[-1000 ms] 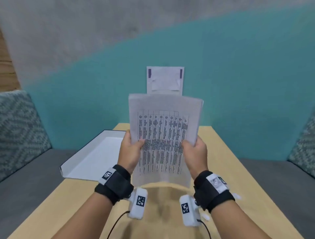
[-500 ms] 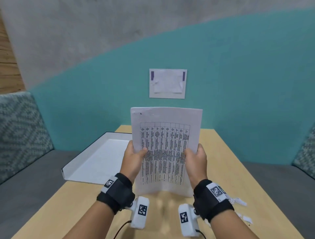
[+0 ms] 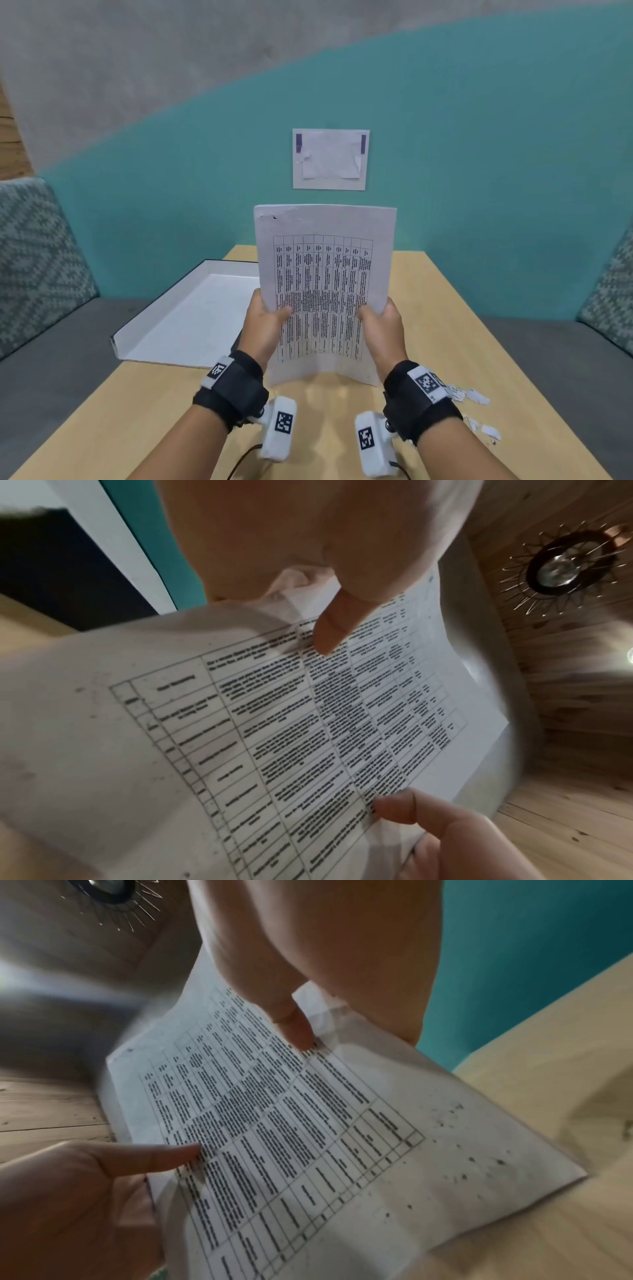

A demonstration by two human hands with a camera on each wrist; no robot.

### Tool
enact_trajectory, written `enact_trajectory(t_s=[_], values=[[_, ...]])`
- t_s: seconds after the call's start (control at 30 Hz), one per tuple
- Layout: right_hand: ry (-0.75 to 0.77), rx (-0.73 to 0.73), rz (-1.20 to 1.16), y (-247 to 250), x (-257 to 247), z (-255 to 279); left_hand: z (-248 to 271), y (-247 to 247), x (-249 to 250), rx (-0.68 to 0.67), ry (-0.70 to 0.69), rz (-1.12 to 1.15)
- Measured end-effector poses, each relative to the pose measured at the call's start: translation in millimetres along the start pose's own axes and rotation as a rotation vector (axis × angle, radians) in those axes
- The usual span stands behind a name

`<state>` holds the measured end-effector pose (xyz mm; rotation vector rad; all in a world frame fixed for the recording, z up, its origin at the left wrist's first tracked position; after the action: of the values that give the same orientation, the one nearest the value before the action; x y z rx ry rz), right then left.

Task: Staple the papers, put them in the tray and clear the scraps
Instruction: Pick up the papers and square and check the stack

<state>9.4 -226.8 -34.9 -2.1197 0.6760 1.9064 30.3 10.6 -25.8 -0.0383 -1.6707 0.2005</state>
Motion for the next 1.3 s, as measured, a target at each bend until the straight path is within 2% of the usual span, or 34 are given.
enact_trajectory(t_s=[0.1,0.17,0.2,0.3,0.37,0.43,0.5,0.57,0.6,0.67,0.73,0.83,0.93,0.97,1.03,1.07,1.1,1.17,1.3], values=[[-0.009,-0.027,-0.003,-0.7,4.2,-3.4,-0.5,2.1,7.9,0.018,-0.049,-0.057],[-0.001,-0.014,0.006,5.4,-1.2,-5.5,0.0,4.4,28.0,0.027,-0.131,-0.151],[0.055,0.059,0.047,16.5,-11.8,-7.0,0.6,6.1,42.2,0.032,-0.184,-0.223],[0.378,0.344,0.235,58.2,-76.9,-0.6,7.3,2.2,95.8,0.000,-0.406,-0.548],[0.547,0.398,0.324,72.5,-121.0,5.4,15.0,-7.4,125.7,-0.048,-0.516,-0.748],[0.621,0.311,0.434,74.9,-150.0,2.0,21.9,-18.4,145.4,-0.102,-0.574,-0.915],[0.571,0.051,0.448,66.1,-157.9,-9.7,26.5,-26.9,156.6,-0.145,-0.609,-1.042],[0.474,-0.179,0.363,53.4,-151.4,-14.9,28.5,-34.3,161.8,-0.179,-0.626,-1.101],[0.441,-0.227,0.316,49.5,-147.2,-14.6,29.0,-37.4,162.7,-0.183,-0.631,-1.119],[0.399,-0.233,0.239,46.9,-136.5,-13.1,29.8,-43.4,161.2,-0.165,-0.627,-1.158],[0.354,-0.215,0.142,48.2,-122.1,-14.0,27.3,-44.4,156.6,-0.133,-0.633,-1.138],[0.295,-0.179,0.051,58.9,-99.2,-22.8,9.6,-19.3,144.6,0.048,-0.633,-1.090],[0.240,-0.126,0.041,80.4,-77.2,-33.4,-7.7,25.5,122.8,0.248,-0.487,-0.843],[0.218,-0.113,0.038,86.6,-69.4,-37.0,-12.9,34.6,107.4,0.229,-0.375,-0.661],[0.182,-0.092,0.022,95.9,-55.8,-42.1,-17.2,32.0,71.7,0.103,-0.116,-0.250],[0.165,-0.080,0.020,98.2,-50.0,-43.7,-17.2,23.1,55.3,0.030,-0.004,-0.115],[0.158,-0.069,0.020,99.0,-45.5,-43.8,-17.9,15.7,44.2,-0.016,0.046,-0.049],[0.155,-0.037,0.024,99.9,-39.3,-41.5,-22.4,13.2,31.5,0.017,0.039,-0.025],[0.122,0.031,0.016,94.5,-19.4,-36.9,-30.3,14.3,19.8,0.127,-0.067,-0.007]])
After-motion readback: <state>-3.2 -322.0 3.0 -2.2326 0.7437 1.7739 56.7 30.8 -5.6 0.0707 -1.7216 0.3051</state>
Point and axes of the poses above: each hand's wrist, its own z-axis away from the middle knuckle, its own y-axis out of the back of the hand, x = y × z, the point moved 9 cm from there along -z, towards the middle knuckle, and after that the axes turned 6 degrees about z, right-handed, at the moved point
